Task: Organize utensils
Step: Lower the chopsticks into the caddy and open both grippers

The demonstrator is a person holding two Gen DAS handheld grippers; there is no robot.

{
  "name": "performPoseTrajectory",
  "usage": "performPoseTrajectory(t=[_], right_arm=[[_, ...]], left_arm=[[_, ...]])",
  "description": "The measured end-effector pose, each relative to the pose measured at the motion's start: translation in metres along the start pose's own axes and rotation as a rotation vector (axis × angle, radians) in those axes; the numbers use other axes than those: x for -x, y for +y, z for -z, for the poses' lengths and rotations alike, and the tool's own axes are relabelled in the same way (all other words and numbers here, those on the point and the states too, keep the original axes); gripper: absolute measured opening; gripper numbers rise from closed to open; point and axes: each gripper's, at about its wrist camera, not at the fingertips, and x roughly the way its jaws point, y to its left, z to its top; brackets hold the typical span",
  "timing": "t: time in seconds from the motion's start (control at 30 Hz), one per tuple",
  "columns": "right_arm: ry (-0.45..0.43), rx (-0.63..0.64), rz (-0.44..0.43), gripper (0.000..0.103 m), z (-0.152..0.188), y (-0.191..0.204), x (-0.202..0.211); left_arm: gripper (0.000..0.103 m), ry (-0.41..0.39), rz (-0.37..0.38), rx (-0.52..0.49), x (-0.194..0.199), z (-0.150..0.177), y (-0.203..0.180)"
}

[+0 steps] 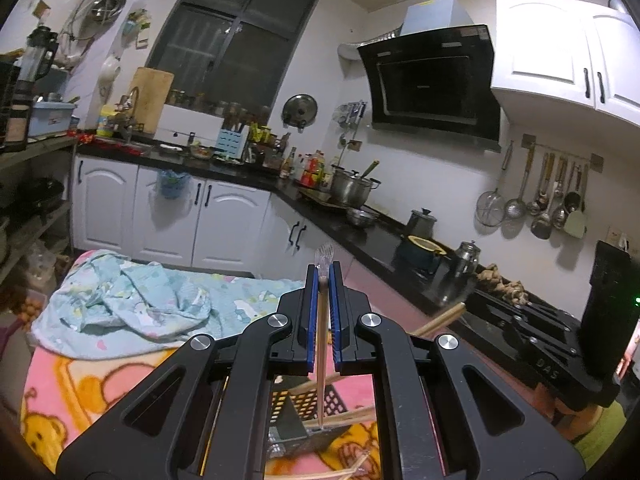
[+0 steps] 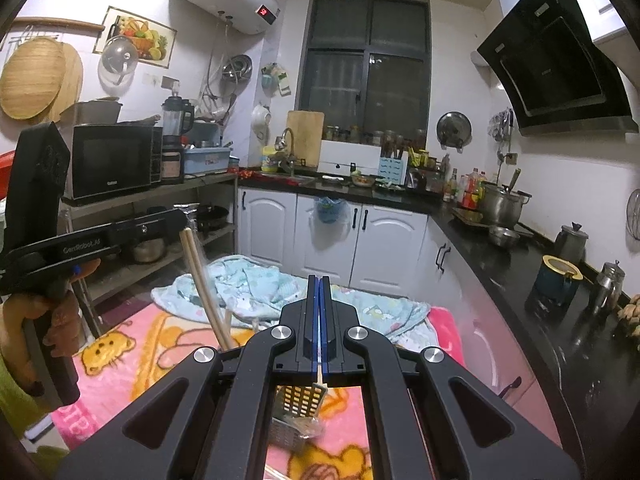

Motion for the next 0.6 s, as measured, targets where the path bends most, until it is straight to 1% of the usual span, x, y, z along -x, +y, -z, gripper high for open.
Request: performPoseTrajectory(t=[0.37, 0.6], right_arm=[[0.065, 0.001, 0.007, 0.001, 0.018, -0.007, -0.011], [0.105, -0.005, 0.003, 0.001, 0.029, -0.007, -0.023]], left_arm=[[0.003, 0.008, -0.054, 0.005, -0.019, 0.014, 0.011], [0.003, 0.020, -0.072, 0.003, -0.029, 0.025, 0.016]])
